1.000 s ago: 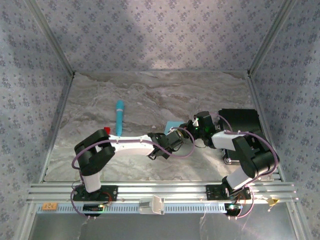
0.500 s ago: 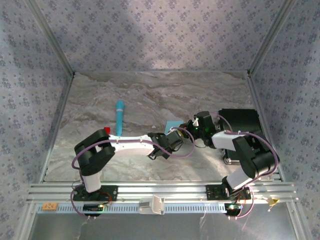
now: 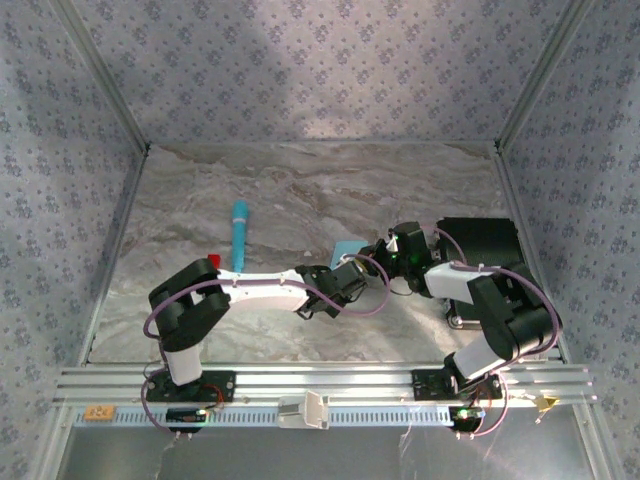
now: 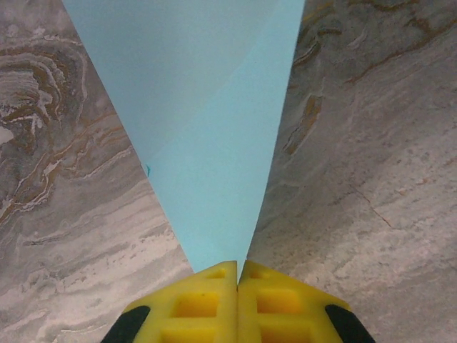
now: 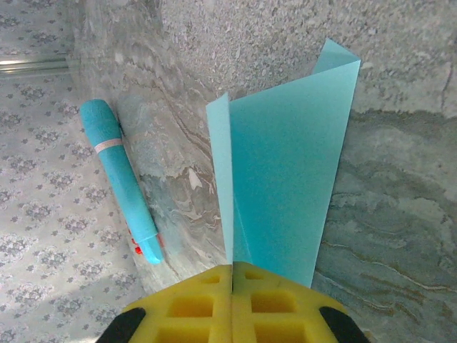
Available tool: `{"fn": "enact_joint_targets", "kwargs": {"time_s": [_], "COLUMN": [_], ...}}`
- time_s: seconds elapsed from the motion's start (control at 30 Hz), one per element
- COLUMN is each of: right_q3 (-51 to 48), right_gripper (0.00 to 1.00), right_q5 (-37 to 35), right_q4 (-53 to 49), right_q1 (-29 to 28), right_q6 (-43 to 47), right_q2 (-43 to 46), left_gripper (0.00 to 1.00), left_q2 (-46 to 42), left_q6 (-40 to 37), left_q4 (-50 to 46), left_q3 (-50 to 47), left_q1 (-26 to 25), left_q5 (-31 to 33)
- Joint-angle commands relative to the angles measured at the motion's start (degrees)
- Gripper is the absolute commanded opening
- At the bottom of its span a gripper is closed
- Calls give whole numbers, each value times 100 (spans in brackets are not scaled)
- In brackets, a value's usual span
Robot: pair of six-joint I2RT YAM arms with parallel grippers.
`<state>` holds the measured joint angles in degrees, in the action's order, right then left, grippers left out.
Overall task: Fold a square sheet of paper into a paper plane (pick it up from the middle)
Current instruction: Fold the wing for the fifth time at the center of the table.
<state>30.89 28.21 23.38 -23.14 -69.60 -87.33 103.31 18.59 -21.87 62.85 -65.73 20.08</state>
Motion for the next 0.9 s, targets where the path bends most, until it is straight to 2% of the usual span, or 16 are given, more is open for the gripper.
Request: {"fn": "enact_joint_targets", "kwargs": {"time_s": [0.0, 0.07, 0.2, 0.47, 0.87], "right_q3": [-13, -12, -48, -164, -216], "right_gripper": [13, 24, 34, 37, 34], "right_q5": [-169, -292, -415, -615, -421], "right_q4": [-361, -737, -1279, -1941, -1572], "right_q1": [117, 210, 447, 664, 475], "right_q6": [182, 389, 715, 999, 1123], "right_q2": [223, 394, 791, 1454, 1459], "left_gripper": [3, 2, 2, 0, 0], "left_q2": [92, 71, -64, -170, 45], "left_q6": [95, 168, 300, 599, 1073], "left_q4": [12, 73, 381, 1079, 1760], "left_q3": [-27, -86, -295, -679, -919], "left_q1": [31, 117, 310, 810, 1449], "left_q5": [-229, -426, -983, -2285, -3940]}}
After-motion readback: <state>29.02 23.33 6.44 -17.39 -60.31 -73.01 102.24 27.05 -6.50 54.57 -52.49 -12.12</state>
